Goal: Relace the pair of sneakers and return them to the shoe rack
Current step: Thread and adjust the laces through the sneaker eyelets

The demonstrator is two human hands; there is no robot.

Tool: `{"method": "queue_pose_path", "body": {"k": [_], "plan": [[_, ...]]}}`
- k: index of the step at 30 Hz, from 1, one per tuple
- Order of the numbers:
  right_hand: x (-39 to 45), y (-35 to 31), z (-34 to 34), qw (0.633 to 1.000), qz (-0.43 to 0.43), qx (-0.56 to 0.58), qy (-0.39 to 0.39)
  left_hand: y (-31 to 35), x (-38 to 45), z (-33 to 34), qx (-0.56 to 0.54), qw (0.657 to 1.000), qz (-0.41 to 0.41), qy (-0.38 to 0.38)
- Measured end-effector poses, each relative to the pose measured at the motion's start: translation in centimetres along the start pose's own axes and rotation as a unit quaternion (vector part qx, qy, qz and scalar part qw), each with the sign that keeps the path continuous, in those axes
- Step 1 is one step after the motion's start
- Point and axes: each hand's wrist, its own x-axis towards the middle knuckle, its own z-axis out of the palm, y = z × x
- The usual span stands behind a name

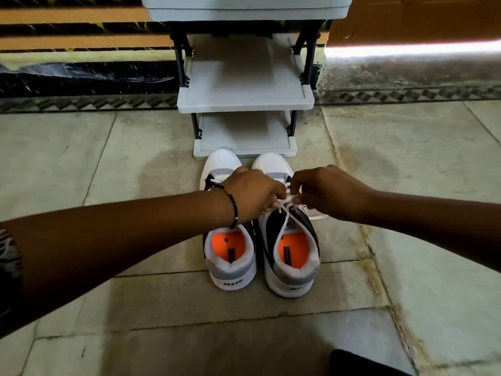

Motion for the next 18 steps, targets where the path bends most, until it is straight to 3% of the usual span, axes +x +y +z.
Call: {"method": "queue_pose_path", "body": {"k": [5,9,18], "plan": [[0.0,0.7,-0.2,0.998,-0.04,-0.05,-0.004,-0.9,-0.2,-0.3,0.047,0.997,0.035,0.048],[-0.2,2.3,0.5,0.994,-0.024,-0.098,-0.043,-2.2,-1.3,0.2,0.08,0.996,0.014,0.028],[0.0,3.4,0.9,0.993,-0.014,-0.086,-0.079,-2.7,-1.6,0.3,0.121,0.992,0.02,0.001]]}}
